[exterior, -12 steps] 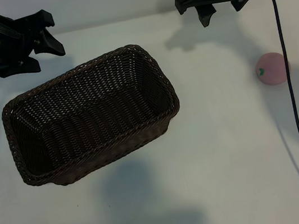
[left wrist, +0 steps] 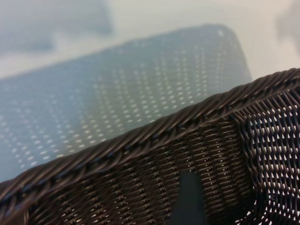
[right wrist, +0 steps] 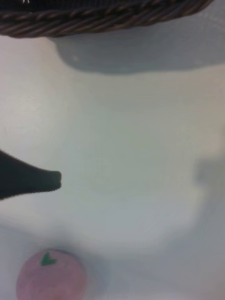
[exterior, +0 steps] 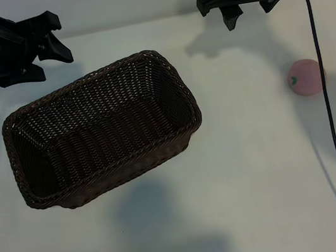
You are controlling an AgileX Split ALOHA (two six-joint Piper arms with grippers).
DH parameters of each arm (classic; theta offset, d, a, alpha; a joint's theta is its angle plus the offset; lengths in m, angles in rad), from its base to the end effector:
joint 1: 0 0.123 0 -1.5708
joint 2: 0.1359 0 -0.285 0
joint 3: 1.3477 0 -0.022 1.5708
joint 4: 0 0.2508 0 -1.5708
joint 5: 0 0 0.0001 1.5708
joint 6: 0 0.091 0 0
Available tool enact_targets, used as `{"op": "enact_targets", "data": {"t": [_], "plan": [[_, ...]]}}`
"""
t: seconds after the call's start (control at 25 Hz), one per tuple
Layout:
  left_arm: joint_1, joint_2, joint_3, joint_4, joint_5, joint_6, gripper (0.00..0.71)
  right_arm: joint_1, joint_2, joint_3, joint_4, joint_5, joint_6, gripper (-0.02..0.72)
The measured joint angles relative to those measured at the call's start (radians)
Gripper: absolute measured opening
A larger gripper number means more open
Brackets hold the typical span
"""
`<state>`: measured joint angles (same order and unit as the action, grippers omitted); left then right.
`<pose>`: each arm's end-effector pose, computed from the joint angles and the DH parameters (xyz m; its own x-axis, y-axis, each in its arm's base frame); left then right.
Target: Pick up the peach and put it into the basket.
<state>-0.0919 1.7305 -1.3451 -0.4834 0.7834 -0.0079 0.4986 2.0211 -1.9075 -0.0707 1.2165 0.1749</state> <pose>0.3697 -0.0641 0.2696 -0.8850 -0.2562 -0.3888 -0.0617 0.8922 -0.4474 0.3877 0.2042 0.2898 -0.8905 -0.3147 -0.3286 -0.3287 0.9443 -0.0137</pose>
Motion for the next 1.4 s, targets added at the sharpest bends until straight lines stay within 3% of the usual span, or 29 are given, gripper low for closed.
{"op": "enact_targets", "data": {"t": [0.4,0.64,0.84,1.2,1.4], "plan": [[0.0,0.0,0.0,0.0,-0.002,0.0,0.541,0.0,0.0,0.0,0.0,0.0,0.0,0.599],[0.0,0.0,-0.001,0.0,-0.058,0.021,0.541,0.0,0.0,0.0,0.0,0.0,0.0,0.599],[0.0,-0.018,0.009,0.068,0.003,0.008,0.541,0.0,0.0,0.0,0.0,0.0,0.0,0.599],[0.0,-0.281,0.292,0.345,0.015,-0.226,0.541,0.0,0.0,0.0,0.0,0.0,-0.002,0.599],[0.0,-0.321,0.426,0.458,-0.013,-0.363,0.541,0.0,0.0,0.0,0.0,0.0,-0.004,0.599]]}}
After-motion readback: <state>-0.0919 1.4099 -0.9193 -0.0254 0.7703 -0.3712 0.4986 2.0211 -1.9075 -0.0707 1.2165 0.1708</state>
